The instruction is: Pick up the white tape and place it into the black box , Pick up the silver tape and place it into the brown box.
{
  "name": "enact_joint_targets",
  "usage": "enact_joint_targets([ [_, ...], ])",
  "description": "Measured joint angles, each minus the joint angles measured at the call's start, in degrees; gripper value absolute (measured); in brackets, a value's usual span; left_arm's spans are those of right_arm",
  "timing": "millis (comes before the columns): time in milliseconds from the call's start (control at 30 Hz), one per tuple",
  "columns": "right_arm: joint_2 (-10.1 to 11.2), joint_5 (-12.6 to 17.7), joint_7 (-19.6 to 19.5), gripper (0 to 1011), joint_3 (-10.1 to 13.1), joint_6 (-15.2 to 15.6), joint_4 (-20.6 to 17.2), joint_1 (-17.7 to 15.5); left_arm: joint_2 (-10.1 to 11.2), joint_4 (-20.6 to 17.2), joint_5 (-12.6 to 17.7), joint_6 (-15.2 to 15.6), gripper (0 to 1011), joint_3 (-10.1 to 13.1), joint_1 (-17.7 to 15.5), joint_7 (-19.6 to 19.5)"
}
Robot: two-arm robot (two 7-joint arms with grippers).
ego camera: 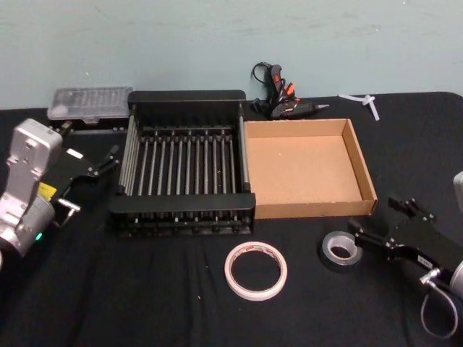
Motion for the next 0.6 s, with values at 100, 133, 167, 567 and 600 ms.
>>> enact_joint_targets([
  [100,-0.14,-0.49,0.30,1000,-0.02,0.72,0.01,-0.40,0.00,0.00,0.00,0.00,1001,0.00,0.00,0.00],
  [133,-0.14,-0.49,0.30,1000,-0.02,0.72,0.01,-0.40,0.00,0.00,0.00,0.00,1001,0.00,0.00,0.00],
  [167,-0.28,-0.69,0.43,1000,-0.07,1.15,0.06,-0.57,0.00,0.00,0.00,0.00,1001,0.00,0.00,0.00],
  [567,-2.22,-2.30,1.30,1000,-0.34,3.68,1.68,-0.39,0.00,0.00,0.00,0.00,1001,0.00,0.00,0.00],
  [600,-2.35,-2.40,1.36,1000,-0.33,3.85,1.79,-0.31,0.00,0.00,0.00,0.00,1001,0.00,0.00,0.00],
])
